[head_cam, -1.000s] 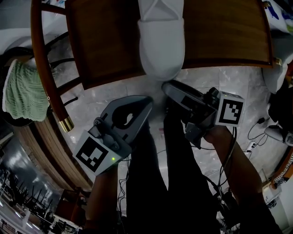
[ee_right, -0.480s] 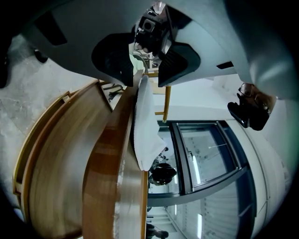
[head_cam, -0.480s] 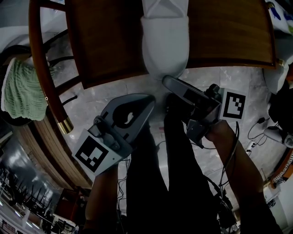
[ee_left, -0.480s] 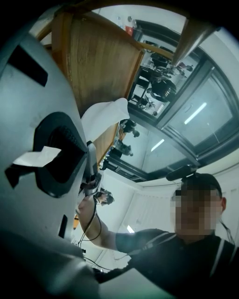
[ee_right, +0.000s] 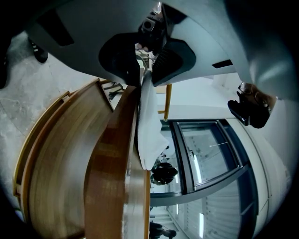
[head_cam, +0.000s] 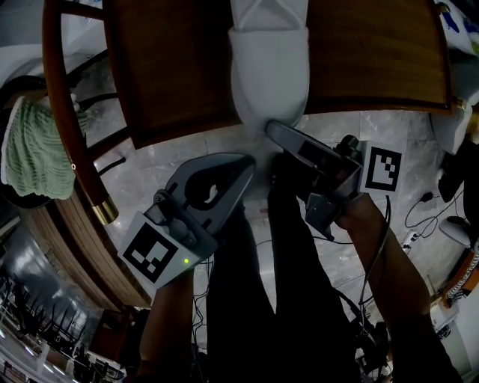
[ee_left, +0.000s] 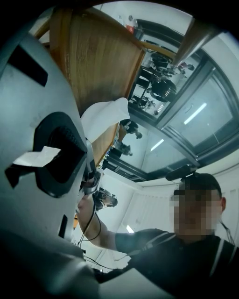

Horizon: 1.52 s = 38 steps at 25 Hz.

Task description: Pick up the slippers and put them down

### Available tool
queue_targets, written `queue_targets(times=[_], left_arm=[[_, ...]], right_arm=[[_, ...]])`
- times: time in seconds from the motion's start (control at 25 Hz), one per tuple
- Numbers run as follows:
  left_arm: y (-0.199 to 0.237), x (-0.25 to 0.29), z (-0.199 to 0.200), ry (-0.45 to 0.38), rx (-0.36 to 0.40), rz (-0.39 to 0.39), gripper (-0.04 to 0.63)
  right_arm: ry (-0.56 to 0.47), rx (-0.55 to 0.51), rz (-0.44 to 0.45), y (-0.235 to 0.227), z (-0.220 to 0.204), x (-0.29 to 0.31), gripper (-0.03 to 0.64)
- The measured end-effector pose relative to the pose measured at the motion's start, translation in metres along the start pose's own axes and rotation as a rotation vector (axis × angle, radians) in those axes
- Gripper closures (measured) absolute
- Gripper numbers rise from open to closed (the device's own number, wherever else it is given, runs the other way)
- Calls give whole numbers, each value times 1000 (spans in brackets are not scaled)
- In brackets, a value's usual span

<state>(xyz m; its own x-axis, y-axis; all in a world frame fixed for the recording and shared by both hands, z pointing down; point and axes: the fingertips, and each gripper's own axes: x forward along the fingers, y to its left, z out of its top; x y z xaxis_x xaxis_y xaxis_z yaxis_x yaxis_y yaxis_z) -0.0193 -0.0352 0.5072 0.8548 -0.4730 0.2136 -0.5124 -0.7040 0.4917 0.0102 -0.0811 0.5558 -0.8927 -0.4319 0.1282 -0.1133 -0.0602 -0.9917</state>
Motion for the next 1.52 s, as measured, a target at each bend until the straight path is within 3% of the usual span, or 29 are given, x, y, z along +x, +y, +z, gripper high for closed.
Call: queue_targets(times=[0.84, 1.2, 1.52], left_arm=[[-1, -5, 14, -28, 28, 5, 592], [-30, -20, 93, -87, 114, 18, 592], [-68, -35, 192, -140, 234, 12, 592]], right_arm=[[-3, -148, 87, 27, 4, 1, 555], [-19, -296, 142, 115, 11, -8, 557], [-43, -522, 212, 231, 29, -21, 555]])
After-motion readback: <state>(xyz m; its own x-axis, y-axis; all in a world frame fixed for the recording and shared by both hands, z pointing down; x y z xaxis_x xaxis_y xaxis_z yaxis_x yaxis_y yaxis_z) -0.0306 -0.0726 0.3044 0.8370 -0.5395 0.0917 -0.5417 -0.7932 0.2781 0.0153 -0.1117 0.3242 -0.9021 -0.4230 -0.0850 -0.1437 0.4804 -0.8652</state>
